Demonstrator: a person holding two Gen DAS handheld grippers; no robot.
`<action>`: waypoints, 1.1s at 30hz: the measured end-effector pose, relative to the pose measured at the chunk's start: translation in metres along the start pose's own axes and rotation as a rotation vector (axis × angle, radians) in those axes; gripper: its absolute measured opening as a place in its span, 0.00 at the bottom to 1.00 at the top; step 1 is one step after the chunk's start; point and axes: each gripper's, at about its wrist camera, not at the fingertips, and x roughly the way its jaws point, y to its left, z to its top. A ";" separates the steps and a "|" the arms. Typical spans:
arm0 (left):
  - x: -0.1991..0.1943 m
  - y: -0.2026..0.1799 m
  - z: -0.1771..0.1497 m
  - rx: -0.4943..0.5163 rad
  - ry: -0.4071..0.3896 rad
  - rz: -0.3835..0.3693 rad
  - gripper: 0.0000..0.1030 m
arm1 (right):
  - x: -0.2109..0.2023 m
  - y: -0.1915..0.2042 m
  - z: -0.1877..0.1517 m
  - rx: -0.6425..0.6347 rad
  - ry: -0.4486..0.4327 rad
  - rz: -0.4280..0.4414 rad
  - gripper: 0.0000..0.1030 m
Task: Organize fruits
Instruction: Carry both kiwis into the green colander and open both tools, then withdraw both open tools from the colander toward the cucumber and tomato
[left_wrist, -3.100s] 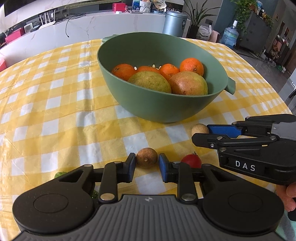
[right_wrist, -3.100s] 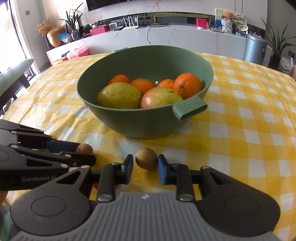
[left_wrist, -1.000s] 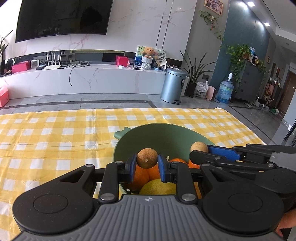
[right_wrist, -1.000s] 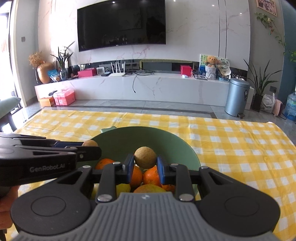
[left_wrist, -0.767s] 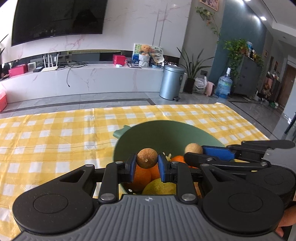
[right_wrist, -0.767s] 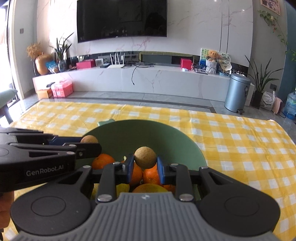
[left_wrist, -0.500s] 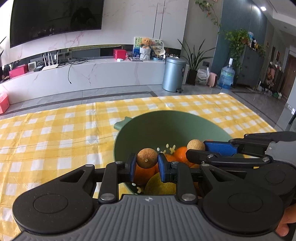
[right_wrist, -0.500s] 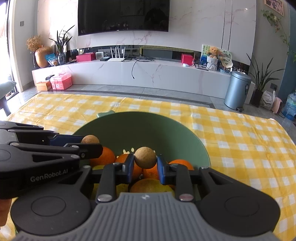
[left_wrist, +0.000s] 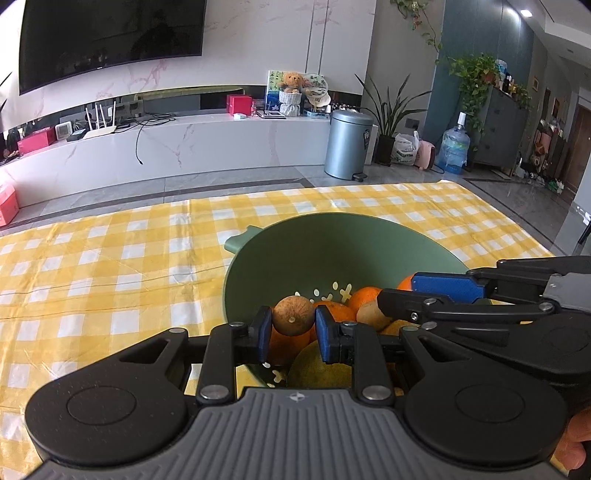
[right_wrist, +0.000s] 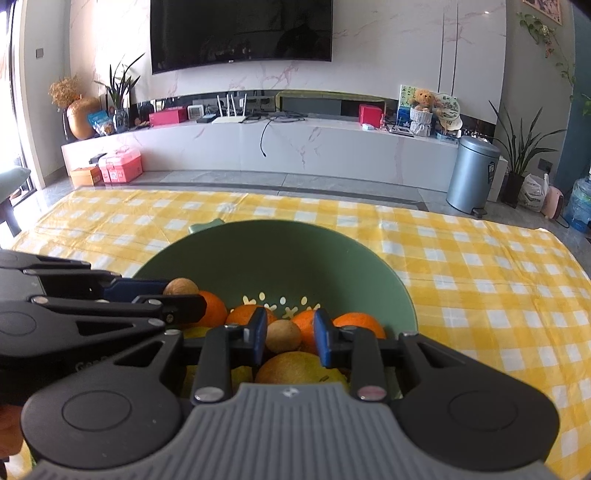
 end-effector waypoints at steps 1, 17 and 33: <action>0.000 0.000 0.000 -0.003 -0.001 0.002 0.28 | 0.000 0.000 0.000 0.003 -0.005 -0.001 0.28; -0.033 -0.006 0.007 0.011 -0.107 0.019 0.62 | -0.020 -0.013 -0.002 0.087 -0.095 -0.023 0.53; -0.071 -0.020 0.009 -0.014 0.076 0.165 0.70 | -0.069 -0.016 -0.013 0.085 -0.134 0.043 0.65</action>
